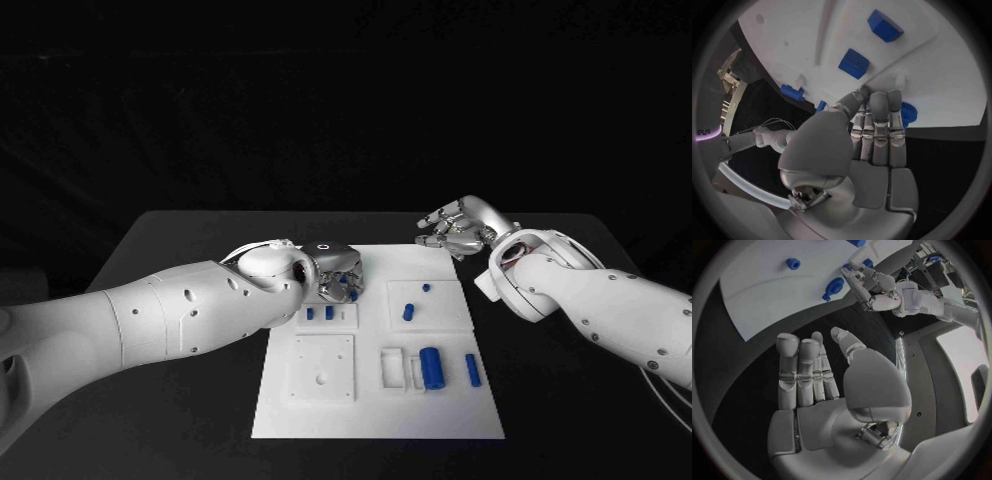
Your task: Assemble the parts on the task board
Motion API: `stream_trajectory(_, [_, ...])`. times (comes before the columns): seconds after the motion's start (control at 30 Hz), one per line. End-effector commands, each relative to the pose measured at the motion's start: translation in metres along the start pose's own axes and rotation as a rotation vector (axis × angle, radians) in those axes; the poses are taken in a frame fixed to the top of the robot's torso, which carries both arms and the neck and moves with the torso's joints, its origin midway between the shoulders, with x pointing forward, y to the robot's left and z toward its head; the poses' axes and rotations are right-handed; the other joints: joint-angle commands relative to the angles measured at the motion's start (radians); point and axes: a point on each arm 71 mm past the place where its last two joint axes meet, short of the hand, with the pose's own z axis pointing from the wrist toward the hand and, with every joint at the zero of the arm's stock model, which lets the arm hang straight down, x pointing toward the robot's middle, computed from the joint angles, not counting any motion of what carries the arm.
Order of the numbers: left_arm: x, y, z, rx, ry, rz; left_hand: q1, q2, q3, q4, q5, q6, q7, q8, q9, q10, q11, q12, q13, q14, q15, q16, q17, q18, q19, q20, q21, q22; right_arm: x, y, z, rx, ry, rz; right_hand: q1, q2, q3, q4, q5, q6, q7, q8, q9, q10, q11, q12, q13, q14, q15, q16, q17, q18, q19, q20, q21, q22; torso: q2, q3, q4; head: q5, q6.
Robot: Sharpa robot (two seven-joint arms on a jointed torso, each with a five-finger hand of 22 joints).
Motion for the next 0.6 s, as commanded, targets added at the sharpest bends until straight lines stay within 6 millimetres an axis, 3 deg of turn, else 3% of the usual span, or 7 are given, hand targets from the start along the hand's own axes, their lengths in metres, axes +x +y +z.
stream_trajectory(0.03, [0.0026, -0.0016, 0.0005, 0.016, 0.024, -0.001, 0.004, 0.019, -0.005, 0.008, -0.001, 0.015, -0.002, -0.003, 0.000, 0.017, -0.003, -0.001, -0.001, 0.005, -0.008, 0.009, 0.001, 0.000, 0.000, -0.006, 0.006, 0.021, 0.0001, 0.0014, 0.0000, -0.013, -0.001, -0.001, -0.005, -0.002, 0.005, 0.003, 0.005, 0.001, 0.006, -0.005, -0.001, 0.005, 0.001, -0.004, -0.001, -0.004, -0.001, 0.001, -0.001, 0.019, 0.042, -0.007, -0.006, 0.057, 0.000, 0.0003, -0.0012, 0.001, 0.001])
stream_trajectory(0.33, [0.0011, 0.0002, -0.0010, 0.011, -0.007, -0.004, 0.018, 0.059, -0.031, 0.007, 0.004, 0.055, -0.008, -0.002, 0.001, 0.064, -0.019, 0.000, 0.001, 0.022, -0.018, 0.033, 0.005, -0.003, 0.008, -0.017, 0.032, 0.022, 0.0000, 0.0016, 0.0002, -0.013, -0.002, -0.001, -0.005, -0.001, 0.005, 0.004, 0.005, 0.001, 0.006, -0.005, -0.001, 0.005, 0.001, -0.004, -0.001, -0.004, -0.001, 0.001, -0.001, 0.019, 0.042, -0.007, -0.007, 0.057, 0.000, 0.0003, -0.0010, 0.000, 0.001])
stream_trajectory(0.6, [-0.0024, 0.0031, -0.0070, 0.008, -0.059, -0.035, 0.014, 0.063, -0.037, 0.006, 0.006, 0.056, -0.009, -0.002, 0.001, 0.064, -0.020, -0.001, 0.000, 0.031, -0.020, 0.037, 0.005, -0.003, 0.014, -0.019, 0.039, 0.021, 0.0000, 0.0015, 0.0004, -0.013, -0.003, -0.002, -0.005, -0.001, 0.005, 0.004, 0.005, 0.001, 0.006, -0.005, -0.001, 0.005, 0.001, -0.004, -0.001, -0.004, -0.001, 0.001, -0.001, 0.019, 0.042, -0.007, -0.007, 0.057, -0.001, 0.0000, 0.0004, 0.001, 0.005])
